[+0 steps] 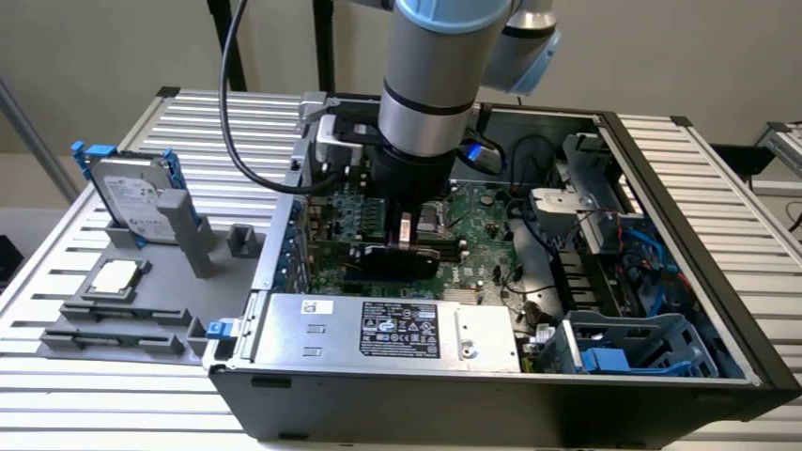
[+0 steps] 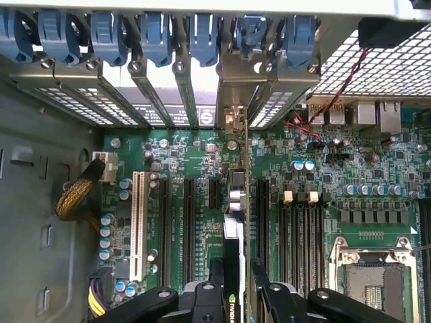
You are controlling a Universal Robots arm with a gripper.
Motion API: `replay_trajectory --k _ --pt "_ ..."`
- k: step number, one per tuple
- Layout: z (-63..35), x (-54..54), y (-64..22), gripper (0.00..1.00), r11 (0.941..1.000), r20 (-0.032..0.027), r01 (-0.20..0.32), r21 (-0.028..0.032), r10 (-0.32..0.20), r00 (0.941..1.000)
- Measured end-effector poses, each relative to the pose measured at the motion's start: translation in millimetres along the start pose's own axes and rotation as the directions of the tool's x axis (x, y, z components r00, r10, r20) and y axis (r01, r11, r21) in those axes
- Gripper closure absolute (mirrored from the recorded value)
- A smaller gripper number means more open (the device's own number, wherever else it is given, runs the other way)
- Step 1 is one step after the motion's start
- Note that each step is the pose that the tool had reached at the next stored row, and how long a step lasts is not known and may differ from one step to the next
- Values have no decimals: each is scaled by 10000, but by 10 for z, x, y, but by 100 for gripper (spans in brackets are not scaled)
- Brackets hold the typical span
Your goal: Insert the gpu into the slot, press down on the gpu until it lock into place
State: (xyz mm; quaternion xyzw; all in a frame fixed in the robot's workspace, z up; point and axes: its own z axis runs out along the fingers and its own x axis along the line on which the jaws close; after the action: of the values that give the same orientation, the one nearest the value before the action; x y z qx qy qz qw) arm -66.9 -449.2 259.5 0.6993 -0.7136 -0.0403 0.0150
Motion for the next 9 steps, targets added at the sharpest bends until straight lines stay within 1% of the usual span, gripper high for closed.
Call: replay_trajectory --k 9 --pt "37 3 -3 74 10000 -5 1 -2 -1 10000"
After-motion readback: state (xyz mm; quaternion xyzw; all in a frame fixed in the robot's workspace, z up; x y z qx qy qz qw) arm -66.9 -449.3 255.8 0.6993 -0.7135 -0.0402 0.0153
